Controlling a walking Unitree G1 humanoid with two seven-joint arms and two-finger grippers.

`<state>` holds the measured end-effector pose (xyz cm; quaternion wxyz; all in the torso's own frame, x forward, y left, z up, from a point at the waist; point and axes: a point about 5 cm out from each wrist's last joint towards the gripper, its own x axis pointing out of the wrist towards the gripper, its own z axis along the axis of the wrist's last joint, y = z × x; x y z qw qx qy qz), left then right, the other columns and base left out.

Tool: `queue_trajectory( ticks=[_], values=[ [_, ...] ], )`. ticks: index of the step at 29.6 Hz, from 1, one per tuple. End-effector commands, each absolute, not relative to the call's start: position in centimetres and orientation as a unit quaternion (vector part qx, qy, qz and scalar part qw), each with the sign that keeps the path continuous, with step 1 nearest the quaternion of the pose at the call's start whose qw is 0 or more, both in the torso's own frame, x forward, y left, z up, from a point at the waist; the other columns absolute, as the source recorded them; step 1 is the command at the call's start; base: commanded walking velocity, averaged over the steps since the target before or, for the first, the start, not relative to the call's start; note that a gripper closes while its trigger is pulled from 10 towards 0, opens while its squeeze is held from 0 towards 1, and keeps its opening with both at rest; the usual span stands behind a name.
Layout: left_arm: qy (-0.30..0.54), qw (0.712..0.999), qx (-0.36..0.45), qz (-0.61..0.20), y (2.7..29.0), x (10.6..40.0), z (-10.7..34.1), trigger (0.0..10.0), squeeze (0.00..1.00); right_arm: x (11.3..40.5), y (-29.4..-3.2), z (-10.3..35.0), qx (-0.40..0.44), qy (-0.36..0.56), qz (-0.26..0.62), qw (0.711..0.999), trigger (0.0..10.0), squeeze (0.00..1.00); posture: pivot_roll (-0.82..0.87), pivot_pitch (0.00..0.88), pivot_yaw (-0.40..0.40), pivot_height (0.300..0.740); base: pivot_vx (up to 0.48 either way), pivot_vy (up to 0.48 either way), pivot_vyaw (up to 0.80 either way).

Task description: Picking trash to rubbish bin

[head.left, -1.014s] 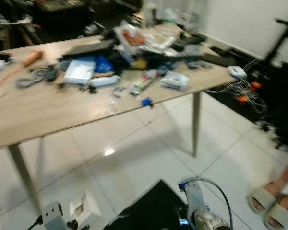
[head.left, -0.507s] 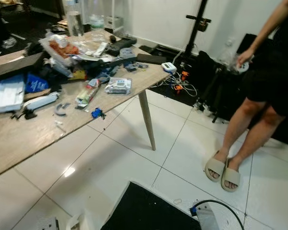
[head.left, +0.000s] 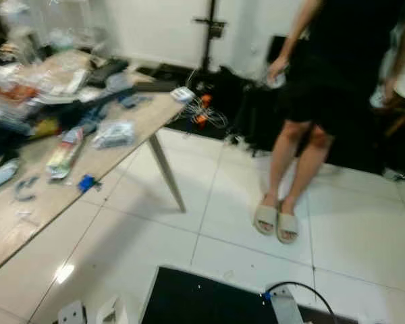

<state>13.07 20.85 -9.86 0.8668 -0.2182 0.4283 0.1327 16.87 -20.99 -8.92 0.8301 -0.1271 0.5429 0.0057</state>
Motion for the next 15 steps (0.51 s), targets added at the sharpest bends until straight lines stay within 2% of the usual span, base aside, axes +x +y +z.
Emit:
queue_trajectory(
  ticks=[1,6,15],
  values=[
    [0.443,0.86,-0.212,0.14,21.1,12.2,-10.1,10.0,0.0,16.5,-21.5,-9.0,-0.137,0.55,0.006,0.824,10.0,0.0,0.04,0.079,0.042,0.74,0.0,0.0,-0.8],
    [0.452,0.854,-0.209,0.149,21.3,11.5,-10.3,10.0,0.0,16.4,-21.4,-9.0,-0.14,0.553,0.009,0.822,10.0,0.0,0.05,0.086,0.041,0.74,0.0,0.0,-0.8],
    [0.451,0.854,-0.21,0.153,21.4,11.5,-10.3,10.0,0.0,17.2,-18.9,-9.1,-0.137,0.547,0.026,0.826,10.0,0.0,0.05,0.084,0.039,0.74,0.0,0.0,-0.8]
  ],
)
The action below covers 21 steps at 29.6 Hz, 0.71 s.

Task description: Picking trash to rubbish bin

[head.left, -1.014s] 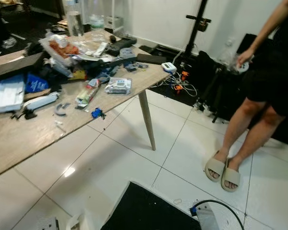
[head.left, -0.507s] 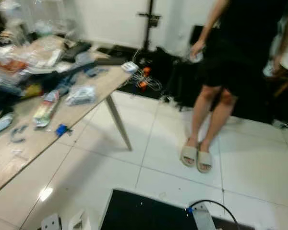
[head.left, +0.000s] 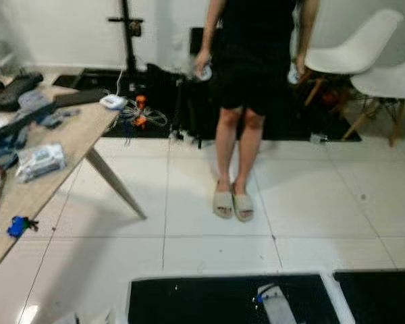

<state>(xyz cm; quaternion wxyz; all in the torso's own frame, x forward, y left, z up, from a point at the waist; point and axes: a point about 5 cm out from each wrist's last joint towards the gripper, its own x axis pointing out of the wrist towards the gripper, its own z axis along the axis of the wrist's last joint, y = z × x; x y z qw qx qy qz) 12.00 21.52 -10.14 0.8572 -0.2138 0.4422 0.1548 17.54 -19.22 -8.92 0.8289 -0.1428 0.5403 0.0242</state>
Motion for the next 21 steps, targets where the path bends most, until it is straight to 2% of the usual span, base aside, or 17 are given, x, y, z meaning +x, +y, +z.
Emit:
queue_trajectory(
  ticks=[1,21],
  values=[
    [0.451,0.854,-0.21,0.154,21.46,11.58,-10.29,10.0,0.0,17.16,-18.77,-9.14,-0.138,0.547,0.027,0.825,10.0,0.0,0.05,0.084,0.039,0.74,0.0,0.0,-0.8],
    [0.454,0.849,-0.215,0.163,21.57,11.26,-10.38,10.0,0.0,16.96,-18.52,-9.26,-0.145,0.551,0.033,0.821,10.0,0.0,0.06,0.083,0.035,0.74,0.0,0.0,-0.8]
  ],
)
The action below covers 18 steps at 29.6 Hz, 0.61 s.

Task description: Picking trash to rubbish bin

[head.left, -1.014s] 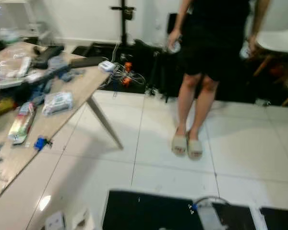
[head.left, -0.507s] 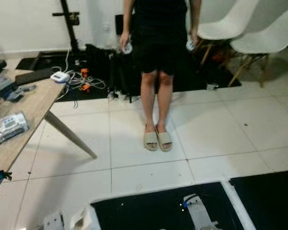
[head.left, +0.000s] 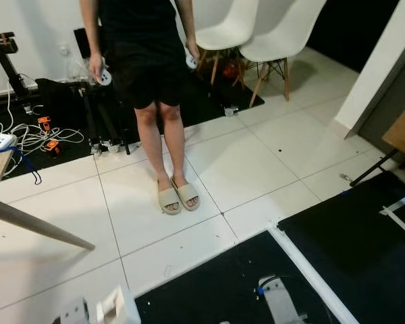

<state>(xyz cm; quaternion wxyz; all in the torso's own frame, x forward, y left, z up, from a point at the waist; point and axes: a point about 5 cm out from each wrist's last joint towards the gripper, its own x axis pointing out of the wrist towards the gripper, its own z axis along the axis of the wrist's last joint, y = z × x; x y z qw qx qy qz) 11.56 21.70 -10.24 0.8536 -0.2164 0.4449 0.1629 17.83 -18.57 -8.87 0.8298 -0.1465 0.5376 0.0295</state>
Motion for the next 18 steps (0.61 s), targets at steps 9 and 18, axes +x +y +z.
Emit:
queue_trajectory(
  ticks=[9,18],
  values=[
    [0.454,0.848,-0.218,0.165,21.49,11.35,-10.39,10.0,0.0,16.87,-18.65,-9.28,-0.149,0.552,0.036,0.82,10.0,0.0,0.06,0.075,0.027,0.74,0.0,0.0,-0.8],
    [0.45,0.85,-0.219,0.166,21.61,11.67,-10.27,10.0,0.0,16.89,-18.69,-9.27,-0.153,0.552,0.039,0.819,10.0,0.0,0.05,0.07,0.024,0.74,0.0,0.0,-0.8]
  ],
)
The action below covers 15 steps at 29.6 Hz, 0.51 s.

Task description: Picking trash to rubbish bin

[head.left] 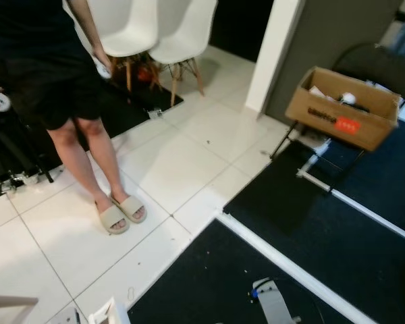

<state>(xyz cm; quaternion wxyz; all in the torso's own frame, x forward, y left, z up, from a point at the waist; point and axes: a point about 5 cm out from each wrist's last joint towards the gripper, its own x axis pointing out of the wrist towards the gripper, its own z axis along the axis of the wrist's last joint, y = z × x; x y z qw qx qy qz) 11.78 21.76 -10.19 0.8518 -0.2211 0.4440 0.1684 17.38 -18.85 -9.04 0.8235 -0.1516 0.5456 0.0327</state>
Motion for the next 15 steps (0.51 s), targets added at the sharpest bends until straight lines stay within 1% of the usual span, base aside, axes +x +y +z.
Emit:
queue_trajectory(
  ticks=[1,15],
  values=[
    [0.45,0.85,-0.218,0.165,21.6,11.67,-10.27,10.0,0.0,16.89,-18.69,-9.27,-0.153,0.552,0.039,0.819,10.0,0.0,0.05,0.07,0.024,0.74,0.0,0.0,-0.8],
    [0.45,0.848,-0.224,0.168,21.44,11.62,-10.32,10.0,0.0,16.72,-18.76,-9.33,-0.154,0.554,0.039,0.817,10.0,0.0,0.05,0.073,0.025,0.74,0.0,0.0,-0.8]
  ],
)
